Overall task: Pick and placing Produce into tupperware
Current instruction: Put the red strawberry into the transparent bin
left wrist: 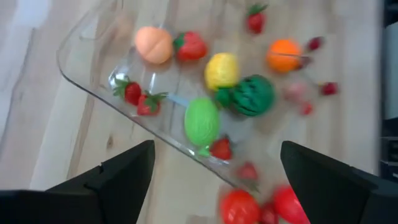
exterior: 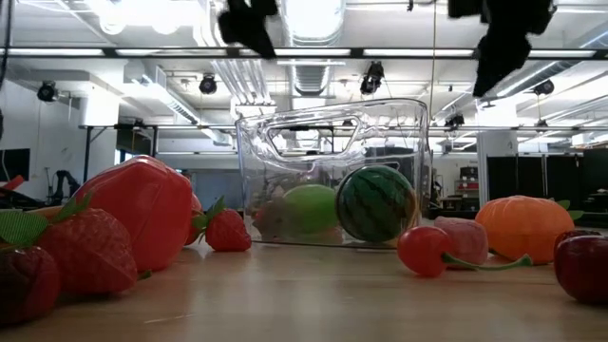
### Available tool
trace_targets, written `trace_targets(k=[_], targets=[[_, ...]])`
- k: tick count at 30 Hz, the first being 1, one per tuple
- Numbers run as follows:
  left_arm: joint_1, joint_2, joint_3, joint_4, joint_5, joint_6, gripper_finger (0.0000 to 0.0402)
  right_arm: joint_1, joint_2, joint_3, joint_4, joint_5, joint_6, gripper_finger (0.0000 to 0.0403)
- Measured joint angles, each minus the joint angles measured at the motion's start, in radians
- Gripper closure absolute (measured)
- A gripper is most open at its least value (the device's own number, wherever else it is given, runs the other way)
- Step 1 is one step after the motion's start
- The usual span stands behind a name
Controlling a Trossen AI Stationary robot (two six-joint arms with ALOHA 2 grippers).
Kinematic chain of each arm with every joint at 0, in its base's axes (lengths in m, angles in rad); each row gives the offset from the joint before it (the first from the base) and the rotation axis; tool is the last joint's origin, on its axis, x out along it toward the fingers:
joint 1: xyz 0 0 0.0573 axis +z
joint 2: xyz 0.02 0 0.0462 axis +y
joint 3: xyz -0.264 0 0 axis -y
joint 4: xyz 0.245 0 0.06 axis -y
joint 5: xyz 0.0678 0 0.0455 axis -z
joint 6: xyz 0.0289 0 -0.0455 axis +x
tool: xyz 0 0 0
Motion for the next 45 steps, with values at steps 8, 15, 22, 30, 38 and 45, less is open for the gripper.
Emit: trace_targets(k=[8,15,22,30,38,45], targets=[[-0.003,-0.246,-0.13,0.003,-0.026,-0.124,0.0068,-0.039,0.252,-0.004,0.004,-0.224,-0.243,0.0113],[-0.009,-0.425,-0.336,0.018,-0.03,-0.272,0.0068,-0.007,0.362,-0.029,0.047,-0.285,-0.326,0.0121],[-0.03,-0.551,-0.534,0.07,-0.033,-0.337,0.0068,0.121,0.397,-0.042,0.127,-0.257,-0.25,0.0113],[-0.03,-0.622,-0.683,0.188,-0.038,-0.279,0.0068,0.215,0.45,-0.043,0.187,-0.191,-0.184,0.0098],[-0.03,-0.622,-0.717,0.195,-0.045,-0.279,0.0068,0.218,0.584,-0.043,0.212,-0.191,-0.166,0.0096],[-0.03,-0.625,-0.717,0.194,-0.044,-0.279,0.0068,0.218,0.614,-0.043,0.215,-0.169,-0.108,0.0115]])
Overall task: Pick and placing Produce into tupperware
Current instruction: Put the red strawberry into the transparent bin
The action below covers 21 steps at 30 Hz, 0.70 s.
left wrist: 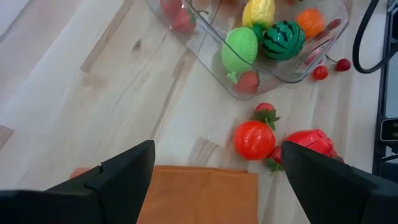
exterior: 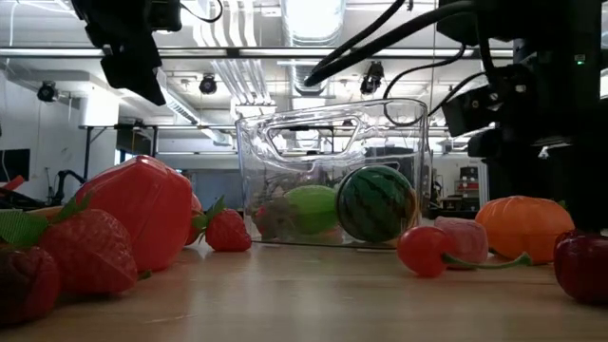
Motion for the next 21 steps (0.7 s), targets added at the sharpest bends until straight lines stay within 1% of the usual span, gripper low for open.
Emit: trace_targets(k=[3,9,21], targets=[[0.0,-0.001,-0.002,-0.001,0.0,0.001,0.0068,0.0,-0.009,0.0,0.004,0.021,0.024,0.0137],[0.0,0.002,-0.001,-0.002,0.001,0.002,0.0068,0.002,-0.001,0.001,0.009,0.02,0.033,0.0189],[0.0,-0.004,-0.003,-0.001,0.004,-0.008,0.0068,0.001,-0.003,0.001,0.017,0.013,0.038,0.025]])
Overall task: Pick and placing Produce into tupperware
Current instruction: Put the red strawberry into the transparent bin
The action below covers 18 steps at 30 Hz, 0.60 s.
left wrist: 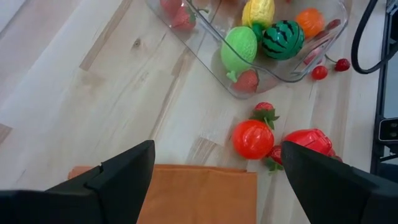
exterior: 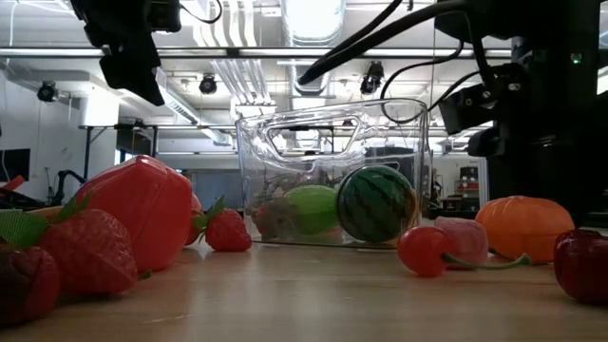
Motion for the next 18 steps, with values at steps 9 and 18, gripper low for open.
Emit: trace_targets(k=[9,18], targets=[[0.0,0.0,0.0,0.012,0.008,0.0,0.0068,-0.016,-0.101,0.172,-0.176,0.019,0.022,0.0258],[0.0,0.001,-0.004,0.013,0.008,0.0,0.0068,-0.27,-0.157,0.325,-0.031,0.033,-0.061,0.0248]])
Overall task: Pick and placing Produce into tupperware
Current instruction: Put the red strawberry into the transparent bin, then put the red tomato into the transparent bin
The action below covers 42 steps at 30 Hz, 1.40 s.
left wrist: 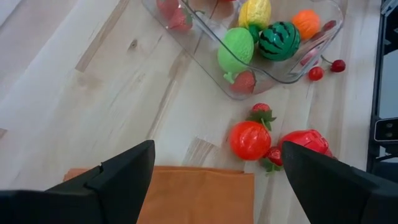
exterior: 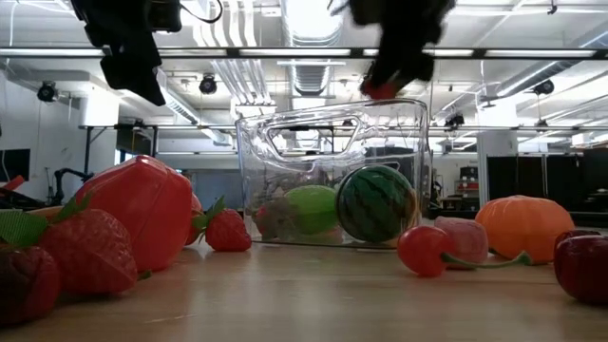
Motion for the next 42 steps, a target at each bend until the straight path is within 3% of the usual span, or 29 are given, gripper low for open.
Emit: trace_targets(k=[5,13,19,25,32,37,42], targets=[[0.0,0.011,-0.004,-0.004,0.071,-0.027,0.0068,-0.123,0.081,0.006,0.074,-0.134,-0.011,0.0216],[0.0,0.036,-0.02,0.018,0.089,-0.029,0.0068,-0.126,0.098,0.065,0.05,-0.126,-0.006,0.0124],[-0.001,0.093,-0.02,0.11,0.091,-0.027,0.0068,-0.1,0.01,0.141,-0.007,0.004,-0.006,0.0091],[-0.002,0.215,-0.019,0.176,0.092,0.093,0.0068,0.0,-0.071,0.164,-0.261,0.164,-0.012,0.0085],[-0.077,0.38,-0.001,0.181,0.128,0.306,0.0068,0.188,-0.164,0.118,-0.392,0.362,0.209,0.0082],[-0.151,0.466,0.021,0.186,0.136,0.315,0.0068,0.279,-0.185,0.097,-0.493,0.47,0.38,0.0081],[-0.204,0.522,0.046,0.183,0.067,0.298,0.0068,0.321,-0.207,0.041,-0.541,0.491,0.475,0.0078]])
